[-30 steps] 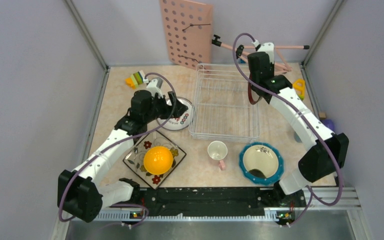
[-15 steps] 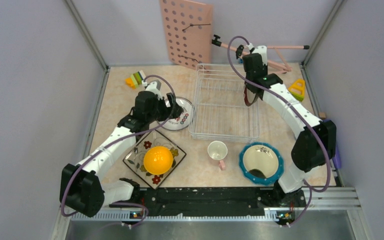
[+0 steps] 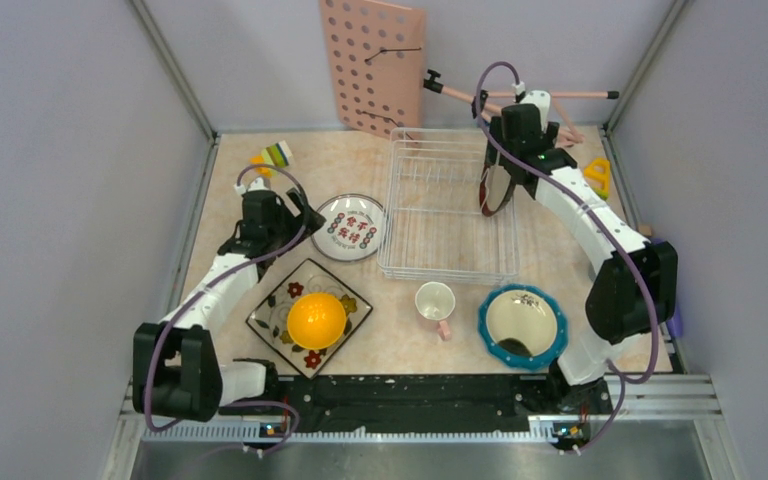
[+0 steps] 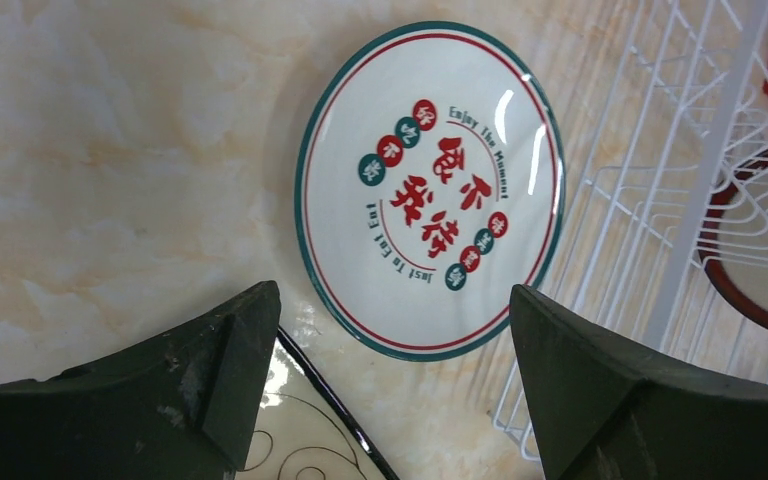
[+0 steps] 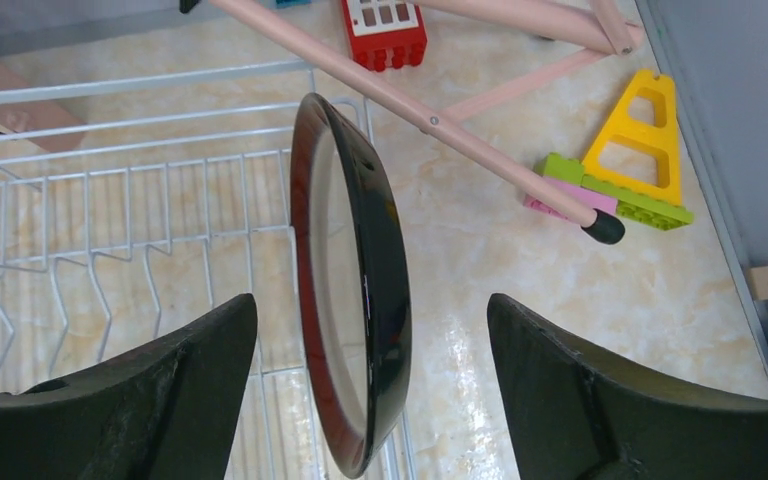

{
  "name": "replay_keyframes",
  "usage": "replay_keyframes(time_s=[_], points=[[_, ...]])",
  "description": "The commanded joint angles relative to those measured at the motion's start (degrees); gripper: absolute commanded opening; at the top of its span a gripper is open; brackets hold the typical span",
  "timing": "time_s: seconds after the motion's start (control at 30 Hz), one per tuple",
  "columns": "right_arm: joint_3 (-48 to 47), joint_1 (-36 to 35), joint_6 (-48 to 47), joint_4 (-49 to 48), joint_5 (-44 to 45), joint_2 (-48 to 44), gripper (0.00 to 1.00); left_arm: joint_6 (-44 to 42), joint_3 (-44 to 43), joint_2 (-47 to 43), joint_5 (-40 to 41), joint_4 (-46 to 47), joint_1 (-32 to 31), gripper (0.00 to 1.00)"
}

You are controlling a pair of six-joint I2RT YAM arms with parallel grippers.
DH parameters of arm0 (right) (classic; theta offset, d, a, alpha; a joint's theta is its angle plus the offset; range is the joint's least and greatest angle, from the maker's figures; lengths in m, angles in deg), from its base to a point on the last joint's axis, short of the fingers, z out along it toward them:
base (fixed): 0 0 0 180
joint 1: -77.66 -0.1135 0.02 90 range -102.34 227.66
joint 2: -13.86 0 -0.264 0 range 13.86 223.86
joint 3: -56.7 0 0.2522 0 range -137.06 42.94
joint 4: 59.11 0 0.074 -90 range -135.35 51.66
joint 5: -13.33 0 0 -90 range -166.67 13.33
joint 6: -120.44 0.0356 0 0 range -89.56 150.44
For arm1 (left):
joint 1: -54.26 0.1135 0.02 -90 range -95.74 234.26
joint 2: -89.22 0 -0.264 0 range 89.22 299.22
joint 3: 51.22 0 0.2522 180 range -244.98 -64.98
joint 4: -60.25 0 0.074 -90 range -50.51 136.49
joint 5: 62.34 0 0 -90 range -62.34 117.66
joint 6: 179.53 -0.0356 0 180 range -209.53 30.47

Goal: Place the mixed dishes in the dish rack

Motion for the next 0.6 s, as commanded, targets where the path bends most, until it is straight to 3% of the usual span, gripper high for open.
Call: replay_keyframes(time_s=[0.0, 0.27, 0.57], points=[[-0.96, 0.16, 0.65, -1.49, -2.39, -6.20, 0.84, 1.77, 1.25, 3.50, -4.08, 5.59, 2.42, 0.89], [11.19, 0.17, 5.84, -9.55, -16.62, -20.31, 0.84, 1.76, -1.56, 13.37, -6.80, 4.88, 5.09, 0.81], [23.75, 0.08, 12.63, -14.64, -27.04, -36.62, 0.82, -0.09, -6.95, 24.64, -16.50, 3.41, 6.87, 0.71]])
